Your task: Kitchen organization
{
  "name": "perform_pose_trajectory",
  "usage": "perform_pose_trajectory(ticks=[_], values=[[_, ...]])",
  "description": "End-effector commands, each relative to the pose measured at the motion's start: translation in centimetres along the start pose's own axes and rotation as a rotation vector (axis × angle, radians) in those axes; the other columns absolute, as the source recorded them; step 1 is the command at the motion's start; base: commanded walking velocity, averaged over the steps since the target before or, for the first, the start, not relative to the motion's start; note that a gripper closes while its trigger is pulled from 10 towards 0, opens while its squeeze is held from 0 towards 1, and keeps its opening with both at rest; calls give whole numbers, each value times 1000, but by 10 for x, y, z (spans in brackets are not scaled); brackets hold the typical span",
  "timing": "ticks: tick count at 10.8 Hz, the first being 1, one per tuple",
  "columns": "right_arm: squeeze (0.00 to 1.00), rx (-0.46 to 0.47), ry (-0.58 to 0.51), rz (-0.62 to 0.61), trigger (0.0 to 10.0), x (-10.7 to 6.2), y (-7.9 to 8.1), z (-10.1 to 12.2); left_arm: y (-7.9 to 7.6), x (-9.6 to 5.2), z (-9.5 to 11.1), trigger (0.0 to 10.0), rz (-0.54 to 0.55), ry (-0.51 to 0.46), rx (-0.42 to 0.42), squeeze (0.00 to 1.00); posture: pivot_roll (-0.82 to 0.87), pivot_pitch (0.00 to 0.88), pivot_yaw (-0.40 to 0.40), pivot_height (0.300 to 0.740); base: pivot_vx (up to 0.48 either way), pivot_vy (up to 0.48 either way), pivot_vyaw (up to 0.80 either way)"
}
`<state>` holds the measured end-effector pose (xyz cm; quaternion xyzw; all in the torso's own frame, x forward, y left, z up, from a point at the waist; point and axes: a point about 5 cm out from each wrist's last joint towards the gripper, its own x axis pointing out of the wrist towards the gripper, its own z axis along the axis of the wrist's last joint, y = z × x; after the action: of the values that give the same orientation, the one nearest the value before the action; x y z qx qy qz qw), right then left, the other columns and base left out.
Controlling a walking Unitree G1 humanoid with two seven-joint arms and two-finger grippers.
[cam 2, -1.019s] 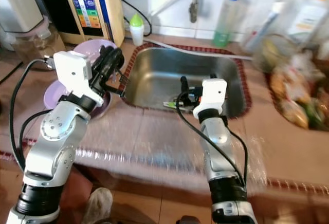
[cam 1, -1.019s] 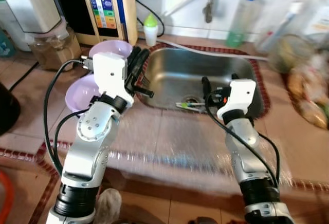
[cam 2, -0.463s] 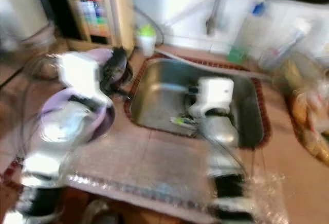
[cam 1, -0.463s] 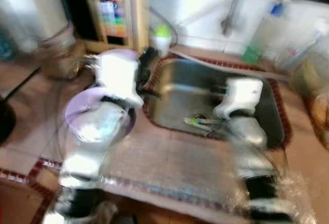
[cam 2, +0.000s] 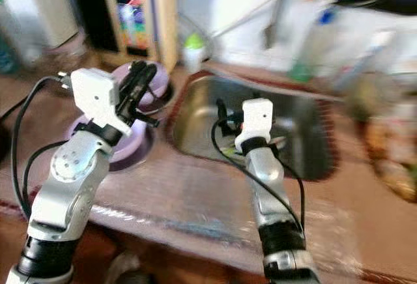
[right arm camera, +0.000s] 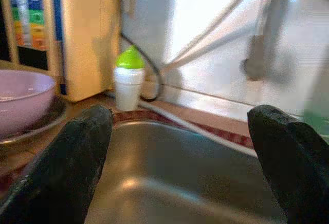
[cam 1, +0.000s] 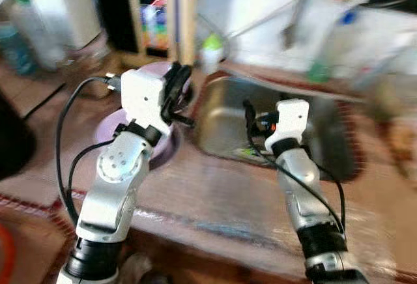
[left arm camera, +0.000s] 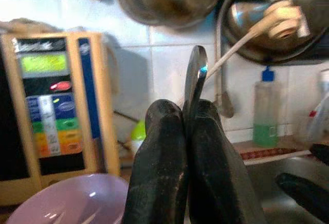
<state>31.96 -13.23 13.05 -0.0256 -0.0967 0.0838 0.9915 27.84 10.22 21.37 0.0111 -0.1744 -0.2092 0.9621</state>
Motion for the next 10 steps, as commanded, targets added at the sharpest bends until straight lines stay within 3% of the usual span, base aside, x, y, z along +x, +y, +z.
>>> perform_pose_trajectory(ticks=[1,4,6,8,10], values=[[0,-3,3,-9,10000,-1,-6,-1,-4,1,5,10000,-18,-22,6,0,22,4,-12,740,0,-472,0],[0,17,5,43,10000,-4,-3,-3,-2,1,4,10000,0,-22,-5,0,22,1,-12,740,0,0,0],[0,-69,56,60,10000,-2,0,-10,5,1,3,10000,48,-15,27,0,23,2,-15,740,0,0,0],[0,-33,56,140,10000,-3,10,-9,9,0,-6,10000,45,43,79,0,25,2,-16,740,0,0,0],[0,-232,6,341,10000,-8,20,-8,11,4,-16,10000,-72,127,74,0,30,17,-19,740,0,0,0]])
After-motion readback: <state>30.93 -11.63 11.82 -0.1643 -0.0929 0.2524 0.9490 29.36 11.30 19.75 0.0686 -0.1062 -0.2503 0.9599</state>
